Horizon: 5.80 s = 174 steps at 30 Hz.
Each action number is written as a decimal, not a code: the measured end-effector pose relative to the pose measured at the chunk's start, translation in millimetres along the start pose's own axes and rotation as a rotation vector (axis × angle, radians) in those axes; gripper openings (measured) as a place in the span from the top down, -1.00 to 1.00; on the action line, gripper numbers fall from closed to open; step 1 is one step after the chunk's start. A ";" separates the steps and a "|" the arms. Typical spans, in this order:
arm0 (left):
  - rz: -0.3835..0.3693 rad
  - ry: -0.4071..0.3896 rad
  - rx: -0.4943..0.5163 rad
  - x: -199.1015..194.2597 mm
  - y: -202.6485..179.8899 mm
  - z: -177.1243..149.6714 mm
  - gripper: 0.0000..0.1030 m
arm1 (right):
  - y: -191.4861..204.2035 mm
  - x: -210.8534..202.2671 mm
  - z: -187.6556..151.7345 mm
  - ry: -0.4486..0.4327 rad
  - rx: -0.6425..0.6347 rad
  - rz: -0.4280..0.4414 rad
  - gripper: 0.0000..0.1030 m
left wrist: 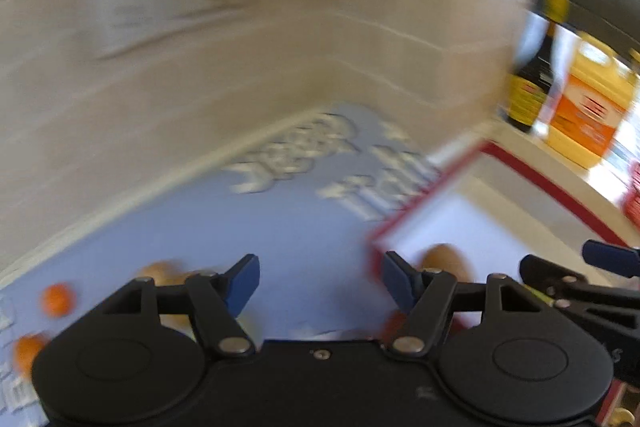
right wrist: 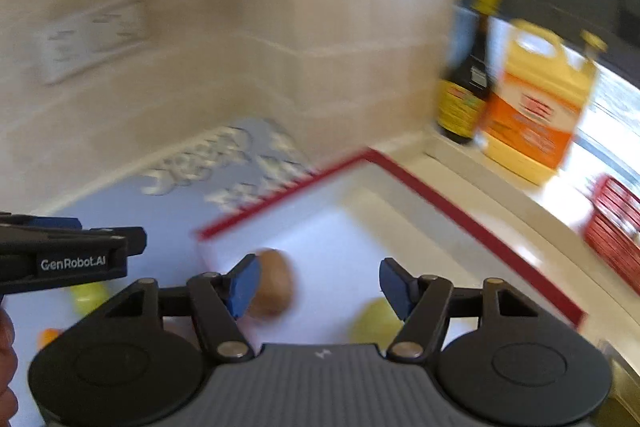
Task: Organize fruits
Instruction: 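Return both tools to the mat above the mandarins, then grasp a mandarin with the left tool while the right tool grasps another mandarin, then carry both mandarins into the white box and open both tools, then return both tools to the mat and hover over the remaining fruits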
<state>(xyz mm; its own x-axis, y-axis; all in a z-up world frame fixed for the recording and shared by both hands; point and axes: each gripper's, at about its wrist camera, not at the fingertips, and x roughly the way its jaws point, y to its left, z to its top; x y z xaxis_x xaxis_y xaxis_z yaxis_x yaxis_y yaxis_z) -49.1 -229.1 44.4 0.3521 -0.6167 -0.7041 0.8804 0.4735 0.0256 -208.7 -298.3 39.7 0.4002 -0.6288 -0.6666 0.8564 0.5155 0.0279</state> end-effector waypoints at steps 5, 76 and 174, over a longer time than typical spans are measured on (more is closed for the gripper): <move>0.199 -0.031 -0.135 -50.6 82.9 -37.7 -0.56 | 67.5 -9.1 -4.2 -0.008 -0.129 0.155 -0.34; 0.481 0.159 -0.422 -35.0 183.4 -161.8 0.07 | 243.1 58.1 -73.2 0.117 -0.380 0.333 0.21; 0.225 0.014 -0.278 -27.3 131.5 -21.4 -0.55 | 45.2 19.1 24.0 -0.033 -0.011 0.133 0.15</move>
<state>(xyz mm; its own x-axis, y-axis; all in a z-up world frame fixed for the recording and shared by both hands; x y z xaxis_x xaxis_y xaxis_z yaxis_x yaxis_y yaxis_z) 50.2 -136.5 51.8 0.5212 -0.4701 -0.7123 0.6605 0.7508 -0.0121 -154.6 -301.0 46.0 0.5204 -0.5735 -0.6327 0.7917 0.6017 0.1058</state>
